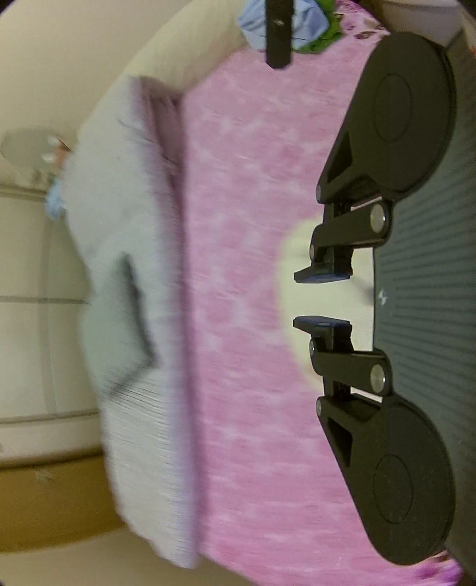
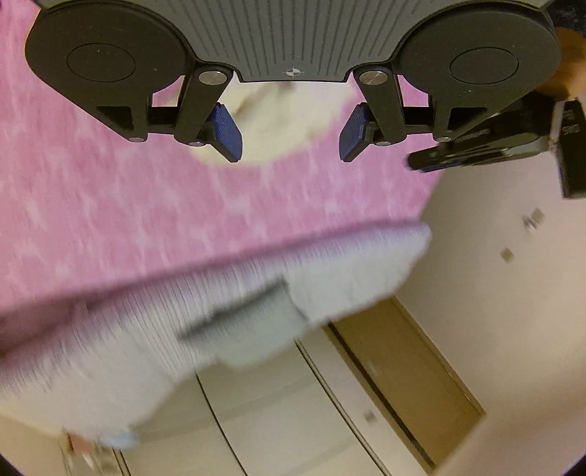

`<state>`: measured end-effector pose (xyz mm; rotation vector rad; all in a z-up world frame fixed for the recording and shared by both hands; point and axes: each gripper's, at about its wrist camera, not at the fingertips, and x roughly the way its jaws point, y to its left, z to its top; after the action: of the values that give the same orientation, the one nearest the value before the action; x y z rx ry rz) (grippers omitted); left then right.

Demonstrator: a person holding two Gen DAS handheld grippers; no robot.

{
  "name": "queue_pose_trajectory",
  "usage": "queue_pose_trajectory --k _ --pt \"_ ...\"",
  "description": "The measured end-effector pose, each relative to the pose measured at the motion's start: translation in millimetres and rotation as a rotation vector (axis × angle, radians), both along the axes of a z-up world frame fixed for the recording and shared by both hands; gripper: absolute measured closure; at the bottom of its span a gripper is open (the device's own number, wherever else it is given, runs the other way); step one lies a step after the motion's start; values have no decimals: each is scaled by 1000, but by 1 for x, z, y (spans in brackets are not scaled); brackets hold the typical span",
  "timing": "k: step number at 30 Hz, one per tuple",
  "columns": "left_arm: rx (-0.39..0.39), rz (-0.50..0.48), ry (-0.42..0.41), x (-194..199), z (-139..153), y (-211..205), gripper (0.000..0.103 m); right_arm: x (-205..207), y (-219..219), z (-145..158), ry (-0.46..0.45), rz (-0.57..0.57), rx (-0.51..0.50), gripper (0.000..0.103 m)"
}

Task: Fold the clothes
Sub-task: 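Lift the sweater with both grippers and drop it on the open bed, then approach the crumpled sweater with both open grippers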

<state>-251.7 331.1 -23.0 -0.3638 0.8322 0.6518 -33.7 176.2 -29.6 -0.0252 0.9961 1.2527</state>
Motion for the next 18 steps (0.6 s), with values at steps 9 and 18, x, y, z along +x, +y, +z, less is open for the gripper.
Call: queue_pose_trajectory --k 9,18 --pt "-144 40 121 -62 -65 -79 88 -37 -61 -51 -39 69 -205 40" --pt "-60 75 151 -41 -49 -148 77 -52 -118 -64 -89 165 -251 40"
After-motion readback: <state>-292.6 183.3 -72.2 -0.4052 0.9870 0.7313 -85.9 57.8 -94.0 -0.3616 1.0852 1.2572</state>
